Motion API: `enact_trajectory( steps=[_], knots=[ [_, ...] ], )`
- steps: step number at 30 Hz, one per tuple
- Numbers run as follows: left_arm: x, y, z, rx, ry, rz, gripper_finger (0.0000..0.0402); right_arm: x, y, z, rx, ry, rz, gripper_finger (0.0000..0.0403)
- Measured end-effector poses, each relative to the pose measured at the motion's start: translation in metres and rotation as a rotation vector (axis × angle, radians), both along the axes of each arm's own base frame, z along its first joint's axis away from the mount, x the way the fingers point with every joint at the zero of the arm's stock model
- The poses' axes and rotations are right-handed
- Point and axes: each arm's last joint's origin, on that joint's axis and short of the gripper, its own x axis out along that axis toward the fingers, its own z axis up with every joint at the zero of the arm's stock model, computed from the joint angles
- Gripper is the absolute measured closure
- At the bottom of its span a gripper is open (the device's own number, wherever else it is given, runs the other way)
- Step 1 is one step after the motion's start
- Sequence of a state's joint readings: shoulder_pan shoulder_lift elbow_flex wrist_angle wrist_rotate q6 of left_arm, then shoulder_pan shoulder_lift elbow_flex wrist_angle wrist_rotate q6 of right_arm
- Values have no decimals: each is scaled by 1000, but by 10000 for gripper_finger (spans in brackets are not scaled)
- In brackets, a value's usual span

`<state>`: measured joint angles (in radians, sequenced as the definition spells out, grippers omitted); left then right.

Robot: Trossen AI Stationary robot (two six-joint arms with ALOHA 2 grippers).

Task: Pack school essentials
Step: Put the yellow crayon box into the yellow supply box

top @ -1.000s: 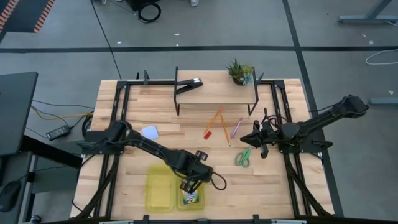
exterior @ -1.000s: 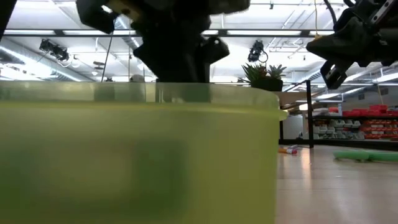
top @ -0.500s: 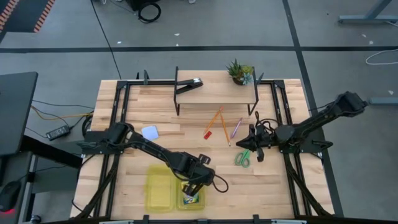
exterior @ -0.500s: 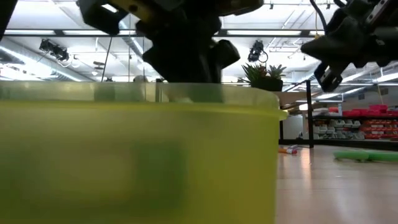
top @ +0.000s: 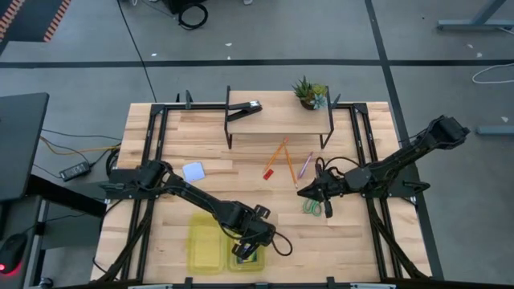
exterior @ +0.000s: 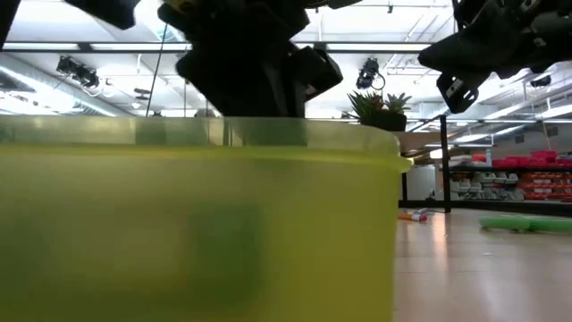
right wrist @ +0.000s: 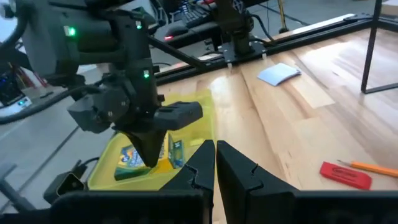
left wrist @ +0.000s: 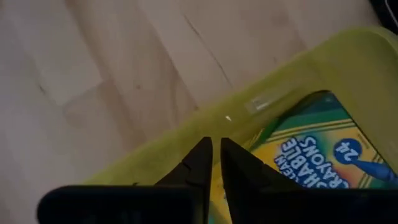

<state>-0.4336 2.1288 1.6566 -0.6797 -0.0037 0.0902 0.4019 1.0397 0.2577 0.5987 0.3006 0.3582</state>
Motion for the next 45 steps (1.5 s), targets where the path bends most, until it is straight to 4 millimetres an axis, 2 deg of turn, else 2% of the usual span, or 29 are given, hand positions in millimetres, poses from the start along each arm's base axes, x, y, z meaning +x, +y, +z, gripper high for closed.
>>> enact_trajectory(
  steps=[4,13,23,30,36,45],
  knots=[
    [4,-6,-3,-29,-38,11,371,0,-1,0,-43,-5,-17,380],
    [2,-6,-6,-75,14,38,373,3,-9,0,-103,-11,-78,380],
    [0,-7,-25,-100,123,23,385,4,-13,0,-125,-7,-95,380],
    [-3,-5,-17,-142,174,-1,384,4,-13,0,-134,-8,-93,380],
    [3,-10,-5,-189,121,-87,389,4,-13,0,-132,-10,-94,380],
    [5,-14,-7,-204,105,-108,388,4,-13,0,-130,-10,-94,380]
  ],
)
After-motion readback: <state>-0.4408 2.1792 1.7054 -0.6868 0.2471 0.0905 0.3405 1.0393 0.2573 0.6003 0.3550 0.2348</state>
